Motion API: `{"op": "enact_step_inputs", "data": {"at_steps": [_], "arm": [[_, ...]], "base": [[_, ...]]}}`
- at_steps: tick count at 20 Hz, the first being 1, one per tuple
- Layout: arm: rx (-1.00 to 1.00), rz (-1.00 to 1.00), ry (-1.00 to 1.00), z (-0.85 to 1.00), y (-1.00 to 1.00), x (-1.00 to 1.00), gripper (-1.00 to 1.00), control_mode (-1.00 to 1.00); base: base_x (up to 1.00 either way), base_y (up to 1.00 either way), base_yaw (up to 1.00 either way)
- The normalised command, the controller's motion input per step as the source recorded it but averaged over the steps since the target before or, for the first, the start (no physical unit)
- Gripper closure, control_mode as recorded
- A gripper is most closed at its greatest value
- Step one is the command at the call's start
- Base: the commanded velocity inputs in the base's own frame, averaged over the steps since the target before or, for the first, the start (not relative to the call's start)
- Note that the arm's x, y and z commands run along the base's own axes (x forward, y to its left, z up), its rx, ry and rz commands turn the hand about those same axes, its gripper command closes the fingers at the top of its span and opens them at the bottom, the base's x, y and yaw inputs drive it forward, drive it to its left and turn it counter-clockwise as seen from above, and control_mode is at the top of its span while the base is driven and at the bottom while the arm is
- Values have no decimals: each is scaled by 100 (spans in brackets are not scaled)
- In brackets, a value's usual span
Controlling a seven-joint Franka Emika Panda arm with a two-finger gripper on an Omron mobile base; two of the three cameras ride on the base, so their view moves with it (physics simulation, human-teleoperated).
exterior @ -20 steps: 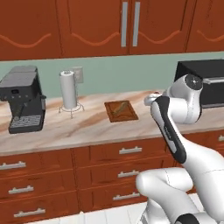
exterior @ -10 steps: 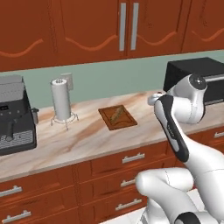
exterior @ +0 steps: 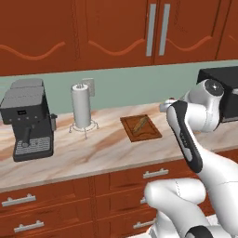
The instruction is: Retrieve the sausage and cheese from the fridge and place them on the cutting board on the counter.
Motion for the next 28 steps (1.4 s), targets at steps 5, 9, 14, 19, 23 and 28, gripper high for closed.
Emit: {"op": "enact_step_inputs", "data": {"at_steps": [5,9,14,19,23,28], "arm": [[0,0,0,0,0,0,100,100],[0,0,0,0,0,0,100,100],[0,0,0,0,0,0,100,100],[0,0,0,0,0,0,100,100],[0,0,0,0,0,0,100,100],[0,0,0,0,0,0,100,100]], "base": [[44,-25,13],[35,-24,6],[33,-17,0],[42,-18,0],[46,-16,0],[31,-15,0]]}}
